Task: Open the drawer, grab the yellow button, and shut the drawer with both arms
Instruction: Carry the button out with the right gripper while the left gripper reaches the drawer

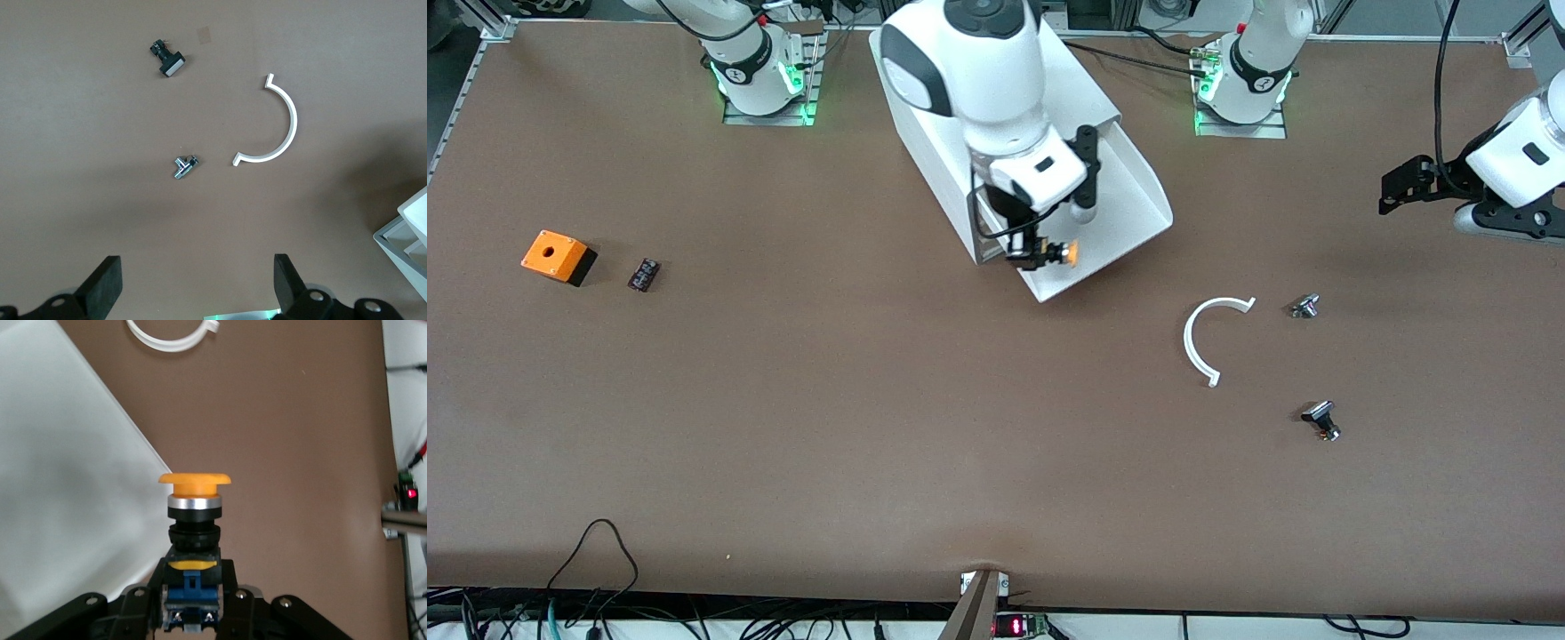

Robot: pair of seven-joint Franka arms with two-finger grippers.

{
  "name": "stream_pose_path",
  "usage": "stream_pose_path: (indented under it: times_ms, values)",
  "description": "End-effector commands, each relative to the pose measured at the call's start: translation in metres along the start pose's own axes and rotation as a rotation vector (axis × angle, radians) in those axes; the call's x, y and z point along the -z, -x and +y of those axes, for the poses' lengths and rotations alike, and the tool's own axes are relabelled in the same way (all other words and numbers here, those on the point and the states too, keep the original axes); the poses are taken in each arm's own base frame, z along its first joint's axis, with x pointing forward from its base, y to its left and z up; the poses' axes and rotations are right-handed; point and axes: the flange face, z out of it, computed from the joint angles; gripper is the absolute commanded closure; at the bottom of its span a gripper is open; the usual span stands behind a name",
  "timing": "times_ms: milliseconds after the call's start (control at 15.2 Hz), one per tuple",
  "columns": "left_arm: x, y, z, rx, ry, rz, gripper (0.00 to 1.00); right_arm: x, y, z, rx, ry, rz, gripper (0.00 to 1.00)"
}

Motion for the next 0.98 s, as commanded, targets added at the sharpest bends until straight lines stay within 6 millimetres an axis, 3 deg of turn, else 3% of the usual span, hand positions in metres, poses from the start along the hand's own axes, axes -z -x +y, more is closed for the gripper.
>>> stream_pose_path:
  times_ms: [0, 66, 263, 459, 591, 722, 919]
  values:
    - [-0.013, -0.003, 0.000, -0.010, 0.010, -0.017, 0.00, -0.003, 0.045, 0.019, -0.121, -0.028, -0.006, 0.81]
    - [-0.026, -0.005, 0.000, -0.011, 0.016, -0.053, 0.00, -0.008, 0.060, 0.028, -0.151, -0.033, -0.020, 0.81]
    - [-0.028, -0.002, 0.002, -0.001, 0.030, -0.086, 0.00, -0.035, 0.117, 0.059, -0.360, -0.036, -0.065, 0.78]
    - [-0.036, -0.016, 0.006, 0.079, 0.066, -0.041, 0.00, -0.062, 0.172, 0.078, -0.493, -0.040, -0.112, 0.78]
    - [-0.049, -0.025, 0.027, 0.160, 0.071, -0.046, 0.00, -0.073, 0.209, 0.092, -0.568, -0.002, -0.178, 0.79]
    - [-0.063, -0.034, 0.062, 0.250, 0.072, -0.048, 0.00, -0.077, 0.251, 0.109, -0.765, 0.007, -0.214, 0.79]
    - [-0.080, -0.048, 0.111, 0.360, 0.071, -0.050, 0.00, -0.102, 0.304, 0.109, -0.949, -0.013, -0.285, 0.78]
